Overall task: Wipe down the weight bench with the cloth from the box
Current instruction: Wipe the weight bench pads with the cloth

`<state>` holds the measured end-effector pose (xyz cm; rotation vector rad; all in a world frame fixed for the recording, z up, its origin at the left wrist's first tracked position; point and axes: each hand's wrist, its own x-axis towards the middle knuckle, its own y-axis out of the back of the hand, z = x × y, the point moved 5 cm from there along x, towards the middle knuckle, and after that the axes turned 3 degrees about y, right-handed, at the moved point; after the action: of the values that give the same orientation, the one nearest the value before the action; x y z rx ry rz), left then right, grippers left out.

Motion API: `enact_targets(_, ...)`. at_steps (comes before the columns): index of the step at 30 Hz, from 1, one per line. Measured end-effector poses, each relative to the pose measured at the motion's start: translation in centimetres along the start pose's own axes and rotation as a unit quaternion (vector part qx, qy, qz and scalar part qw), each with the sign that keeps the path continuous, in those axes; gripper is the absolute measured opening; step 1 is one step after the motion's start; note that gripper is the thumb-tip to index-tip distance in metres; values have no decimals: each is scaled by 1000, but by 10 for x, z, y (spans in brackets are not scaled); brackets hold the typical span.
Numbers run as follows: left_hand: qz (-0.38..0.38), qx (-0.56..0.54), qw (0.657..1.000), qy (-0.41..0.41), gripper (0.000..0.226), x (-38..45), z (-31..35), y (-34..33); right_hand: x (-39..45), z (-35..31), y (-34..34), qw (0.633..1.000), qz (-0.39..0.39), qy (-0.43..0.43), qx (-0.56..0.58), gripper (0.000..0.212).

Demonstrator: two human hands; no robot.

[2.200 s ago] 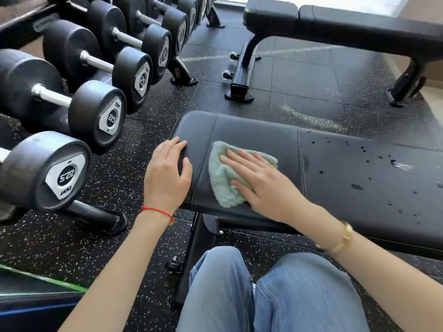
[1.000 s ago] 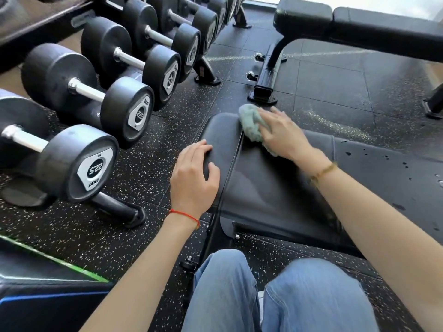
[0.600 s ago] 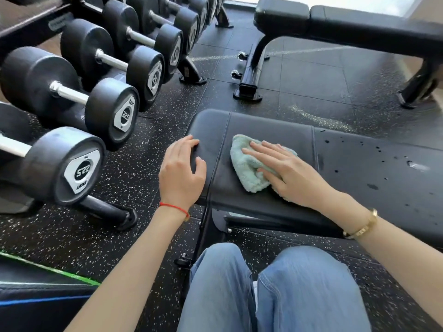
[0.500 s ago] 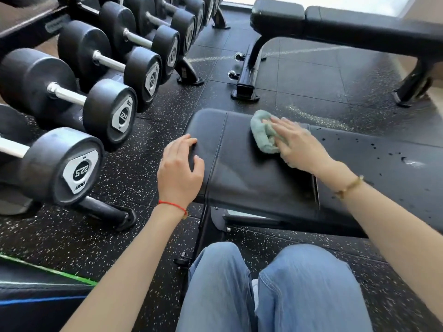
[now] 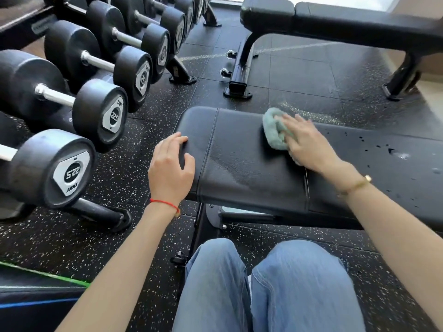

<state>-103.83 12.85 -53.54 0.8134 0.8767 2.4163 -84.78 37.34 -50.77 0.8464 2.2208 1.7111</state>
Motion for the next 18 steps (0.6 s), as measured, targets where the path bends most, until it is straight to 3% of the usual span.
enact_targets(3,-11,3,1000,-2,43,0,1,0,36,-23,-16,1000,-1,-3,-15,46)
enact_targets(10,-61,-20,998,-17,48,-17,-11,17,-66,-107,-23,974,-68,214,30,49)
enact_targets(13,-56,-13,998,-12,48,-32,-19,29,-65,-107,-24,976,-64,208,29,49)
enact_targets(18,-35,7,999,6,47,-47,-22,36,23,-146,-58,985,-48,163,23,45)
